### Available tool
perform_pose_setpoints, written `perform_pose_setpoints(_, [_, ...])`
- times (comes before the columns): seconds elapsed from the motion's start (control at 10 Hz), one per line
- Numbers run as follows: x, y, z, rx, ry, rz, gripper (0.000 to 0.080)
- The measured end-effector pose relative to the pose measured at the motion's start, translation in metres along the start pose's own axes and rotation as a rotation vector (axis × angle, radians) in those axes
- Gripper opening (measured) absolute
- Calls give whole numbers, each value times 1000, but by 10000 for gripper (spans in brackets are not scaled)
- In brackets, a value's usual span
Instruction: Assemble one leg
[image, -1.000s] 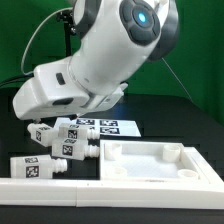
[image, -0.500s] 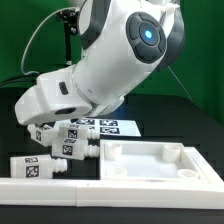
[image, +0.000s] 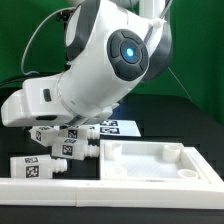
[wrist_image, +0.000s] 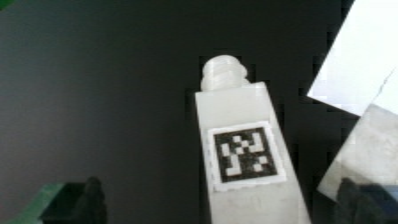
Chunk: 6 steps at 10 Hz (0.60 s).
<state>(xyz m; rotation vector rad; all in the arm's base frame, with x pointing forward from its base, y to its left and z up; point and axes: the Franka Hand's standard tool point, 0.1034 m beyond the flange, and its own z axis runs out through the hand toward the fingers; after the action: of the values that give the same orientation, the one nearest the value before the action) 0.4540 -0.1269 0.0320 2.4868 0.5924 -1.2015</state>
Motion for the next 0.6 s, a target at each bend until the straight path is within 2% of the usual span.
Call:
perform_pose_setpoints(0.3, [6, -9, 7, 1, -17, -10, 649])
perform_pose_setpoints(0.6, [9, -11, 14, 1, -30, -17, 649])
